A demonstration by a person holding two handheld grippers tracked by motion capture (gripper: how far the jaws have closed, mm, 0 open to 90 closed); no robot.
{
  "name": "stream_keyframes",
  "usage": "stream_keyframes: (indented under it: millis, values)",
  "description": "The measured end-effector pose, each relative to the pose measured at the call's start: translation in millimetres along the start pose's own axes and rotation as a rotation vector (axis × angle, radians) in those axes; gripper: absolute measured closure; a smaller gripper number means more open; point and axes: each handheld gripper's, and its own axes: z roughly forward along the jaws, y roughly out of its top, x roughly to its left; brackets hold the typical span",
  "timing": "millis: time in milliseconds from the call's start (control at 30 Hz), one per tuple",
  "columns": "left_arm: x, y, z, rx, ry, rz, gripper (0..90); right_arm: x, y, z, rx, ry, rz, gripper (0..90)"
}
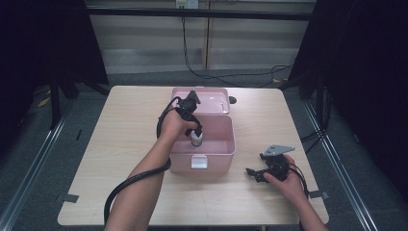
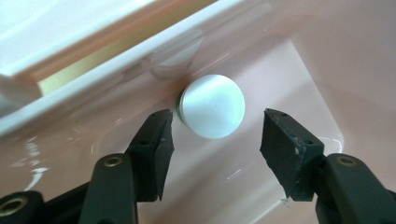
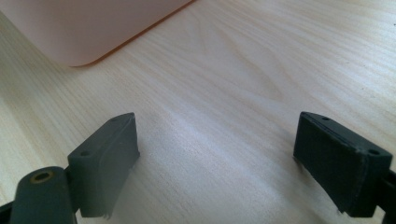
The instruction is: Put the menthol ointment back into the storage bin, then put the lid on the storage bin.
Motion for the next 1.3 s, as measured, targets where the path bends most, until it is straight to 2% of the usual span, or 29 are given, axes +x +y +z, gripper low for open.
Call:
stream_keyframes:
  millis: [467,600,733,867,967,1000,1100,1233,1300]
  values:
    - [-1.0,-0.4,-24.4,-0.022,-0.012,0.014,42.3,0.0,0.0,-0.3,0.001,0.001,0.0,13.2]
    - [0.1,-1.0,-32.5,-0.035,-0.011,0.009,40.6,0.5,1.7,-4.1,0.04,0.0,0.007,15.2]
    - [2.0,-1.7,-40.0,-0.042,-0.01,0.011,39.9,-1.0,3.0,-10.4,0.068,0.029,0.008,21.5]
    - [3.8,-1.5,-48.6,-0.051,-0.004,0.012,39.3,1.7,7.0,-17.2,0.058,0.06,0.012,26.1]
    - [4.4,-1.6,-54.4,-0.062,-0.004,0.01,39.1,4.3,11.2,-20.4,0.058,0.06,0.006,27.9]
    - [4.7,-1.7,-56.7,-0.062,-0.003,0.011,39.1,7.3,14.5,-22.1,0.05,0.08,0.007,31.1]
    - [6.0,-2.7,-62.6,-0.066,0.001,0.009,38.8,14.5,20.4,-22.0,0.071,0.103,-0.033,36.9]
    - [8.2,-3.8,-66.6,-0.067,0.003,0.006,38.6,19.5,23.3,-21.4,0.084,0.124,-0.052,41.1]
    - [9.9,-4.8,-69.6,-0.075,-0.001,-0.001,37.8,24.5,28.8,-24.4,0.094,0.147,-0.064,46.2]
